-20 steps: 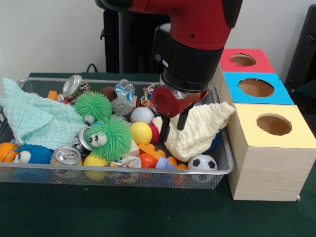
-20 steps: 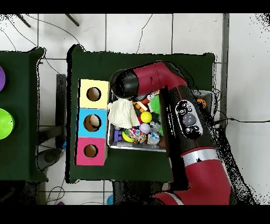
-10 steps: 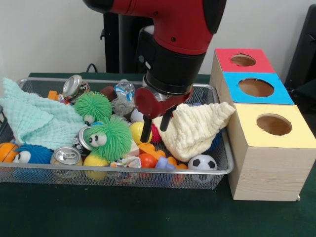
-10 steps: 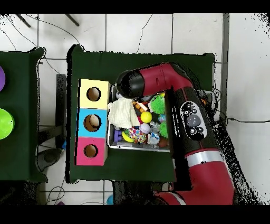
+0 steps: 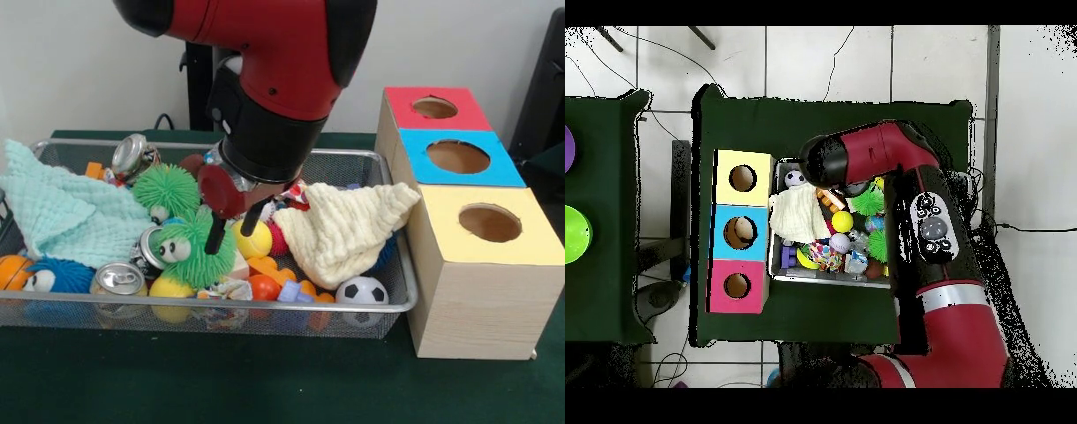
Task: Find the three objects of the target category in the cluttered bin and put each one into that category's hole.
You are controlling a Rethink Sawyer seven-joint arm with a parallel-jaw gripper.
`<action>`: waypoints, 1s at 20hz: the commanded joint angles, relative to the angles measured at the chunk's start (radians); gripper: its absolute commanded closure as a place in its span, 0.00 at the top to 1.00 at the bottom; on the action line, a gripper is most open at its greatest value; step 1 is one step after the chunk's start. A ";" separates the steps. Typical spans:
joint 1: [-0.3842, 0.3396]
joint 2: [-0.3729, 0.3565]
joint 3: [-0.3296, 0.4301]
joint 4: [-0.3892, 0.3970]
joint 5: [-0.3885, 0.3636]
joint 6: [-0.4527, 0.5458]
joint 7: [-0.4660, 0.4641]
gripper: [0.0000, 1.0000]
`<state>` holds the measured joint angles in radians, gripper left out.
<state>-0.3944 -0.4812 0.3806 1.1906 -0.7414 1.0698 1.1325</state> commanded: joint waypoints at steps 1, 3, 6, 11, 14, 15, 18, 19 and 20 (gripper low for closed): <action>0.012 0.061 -0.049 -0.037 -0.078 0.106 -0.134 1.00; 0.012 0.068 -0.051 -0.037 -0.076 0.104 -0.129 1.00; 0.017 0.079 -0.056 -0.046 -0.080 0.103 -0.127 1.00; 0.026 0.093 -0.071 -0.056 -0.078 0.110 -0.124 1.00; 0.033 0.114 -0.082 -0.067 -0.086 0.097 -0.118 1.00; 0.035 0.119 -0.087 -0.069 -0.087 0.098 -0.118 1.00; 0.042 0.134 -0.096 -0.076 -0.080 0.119 -0.122 1.00; 0.044 0.136 -0.099 -0.078 -0.075 0.126 -0.124 1.00; 0.043 0.135 -0.102 -0.075 -0.071 0.131 -0.128 1.00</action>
<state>-0.3644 -0.3995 0.3004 1.1322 -0.7632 1.0829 1.1325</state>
